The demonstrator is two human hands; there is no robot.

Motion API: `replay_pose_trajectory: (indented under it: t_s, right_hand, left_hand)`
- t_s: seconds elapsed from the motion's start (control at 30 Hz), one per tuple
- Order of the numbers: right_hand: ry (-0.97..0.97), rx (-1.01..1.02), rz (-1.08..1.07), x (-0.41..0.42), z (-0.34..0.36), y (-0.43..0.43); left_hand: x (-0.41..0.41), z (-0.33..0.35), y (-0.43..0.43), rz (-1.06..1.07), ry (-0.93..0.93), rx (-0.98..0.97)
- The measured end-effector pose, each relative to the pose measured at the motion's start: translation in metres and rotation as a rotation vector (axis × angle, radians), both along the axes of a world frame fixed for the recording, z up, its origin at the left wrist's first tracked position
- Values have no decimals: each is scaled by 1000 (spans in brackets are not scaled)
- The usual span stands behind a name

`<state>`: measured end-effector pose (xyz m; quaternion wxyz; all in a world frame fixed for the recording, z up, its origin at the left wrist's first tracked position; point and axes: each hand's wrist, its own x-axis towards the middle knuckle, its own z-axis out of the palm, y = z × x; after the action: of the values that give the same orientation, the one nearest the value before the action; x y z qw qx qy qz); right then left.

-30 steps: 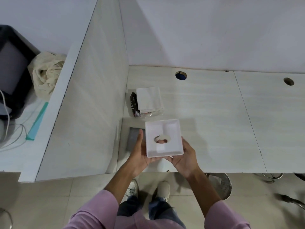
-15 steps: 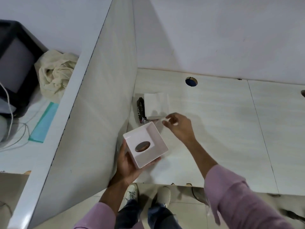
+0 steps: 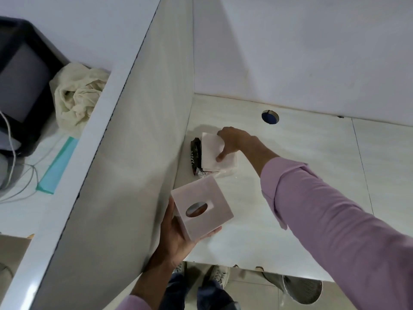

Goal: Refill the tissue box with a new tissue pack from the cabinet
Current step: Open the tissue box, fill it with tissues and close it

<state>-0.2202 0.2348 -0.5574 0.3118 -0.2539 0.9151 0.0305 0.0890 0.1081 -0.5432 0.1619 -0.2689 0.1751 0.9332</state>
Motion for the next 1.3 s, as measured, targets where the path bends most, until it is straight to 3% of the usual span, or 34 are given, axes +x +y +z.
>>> replay_pose_trajectory:
  t_s: [0.23,0.67,1.03,1.3]
  right_hand:
    - [-81,42,27,-15,1,-8]
    - [16,-18,9,-3,4,0]
    - [43,-333,-144,28,29,32]
    - [155,-457,-205,83,56,59]
  left_hand:
    - [-4,-8,-3,14,-70,33]
    - [-1,-3,0,17,-22,8]
    - [8,-8,4,79,-95,51]
    - [7,17,8,7,29,-28]
